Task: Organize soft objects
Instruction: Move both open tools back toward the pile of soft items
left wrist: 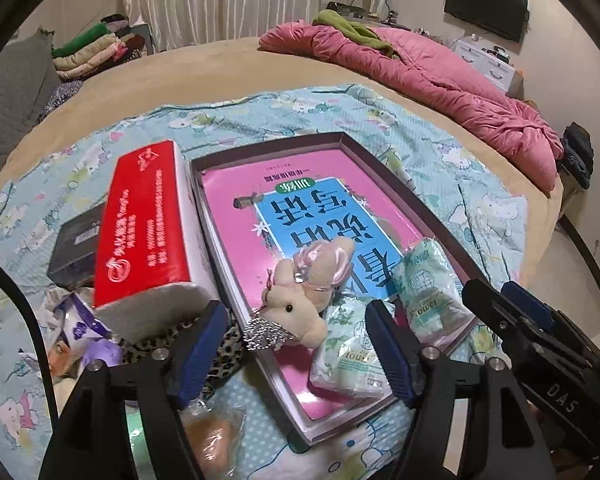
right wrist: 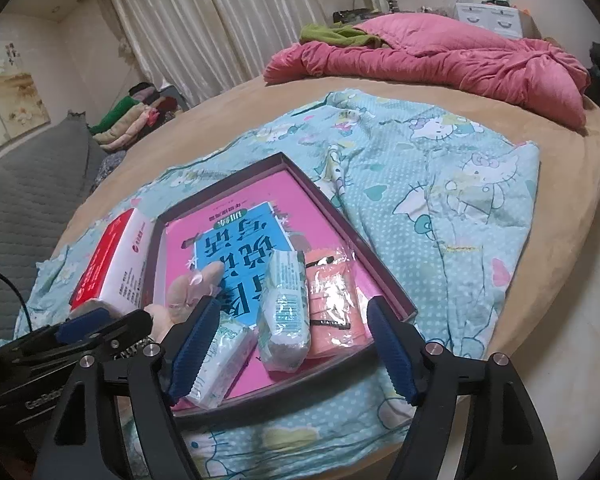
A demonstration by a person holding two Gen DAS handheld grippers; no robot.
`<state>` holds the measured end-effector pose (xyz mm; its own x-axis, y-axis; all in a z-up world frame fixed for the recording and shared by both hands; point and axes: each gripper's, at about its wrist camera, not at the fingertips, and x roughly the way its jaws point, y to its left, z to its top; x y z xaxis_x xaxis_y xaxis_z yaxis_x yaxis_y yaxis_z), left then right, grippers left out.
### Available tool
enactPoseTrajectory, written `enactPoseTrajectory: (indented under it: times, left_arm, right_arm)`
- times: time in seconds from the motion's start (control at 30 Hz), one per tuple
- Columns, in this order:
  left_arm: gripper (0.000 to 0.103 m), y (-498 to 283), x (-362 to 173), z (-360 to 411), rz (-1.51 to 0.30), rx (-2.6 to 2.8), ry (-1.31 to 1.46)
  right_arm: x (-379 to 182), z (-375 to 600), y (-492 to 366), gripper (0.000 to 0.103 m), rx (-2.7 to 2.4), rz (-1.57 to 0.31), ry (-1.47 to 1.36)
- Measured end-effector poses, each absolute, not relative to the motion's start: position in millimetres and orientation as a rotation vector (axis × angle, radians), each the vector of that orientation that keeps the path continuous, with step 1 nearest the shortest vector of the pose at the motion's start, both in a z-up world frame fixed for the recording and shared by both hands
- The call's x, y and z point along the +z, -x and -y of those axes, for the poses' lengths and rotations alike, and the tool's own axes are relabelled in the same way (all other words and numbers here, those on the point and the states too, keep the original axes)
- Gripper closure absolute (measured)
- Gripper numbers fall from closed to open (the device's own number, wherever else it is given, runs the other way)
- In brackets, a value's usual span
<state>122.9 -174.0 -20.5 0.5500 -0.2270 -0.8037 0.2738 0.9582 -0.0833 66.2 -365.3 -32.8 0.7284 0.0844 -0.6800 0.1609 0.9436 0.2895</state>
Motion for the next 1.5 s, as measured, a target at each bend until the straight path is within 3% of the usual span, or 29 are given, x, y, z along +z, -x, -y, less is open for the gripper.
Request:
enactPoseTrajectory:
  times: [0.23,1.5]
  left_arm:
    - [0.023,-111.8,-6.3,165.0,-0.914,-0.303,-0.063]
    - [0.016,-85.1,25.0,103.5,-0.884,-0.259,-0.007]
  right_arm:
    - [-24.3,359.5,-62.5,0.024,-0.05,-0.721,-0.342]
    - [31.0,314.3,-46.1,0.018,-0.143,-0.671,-0.163]
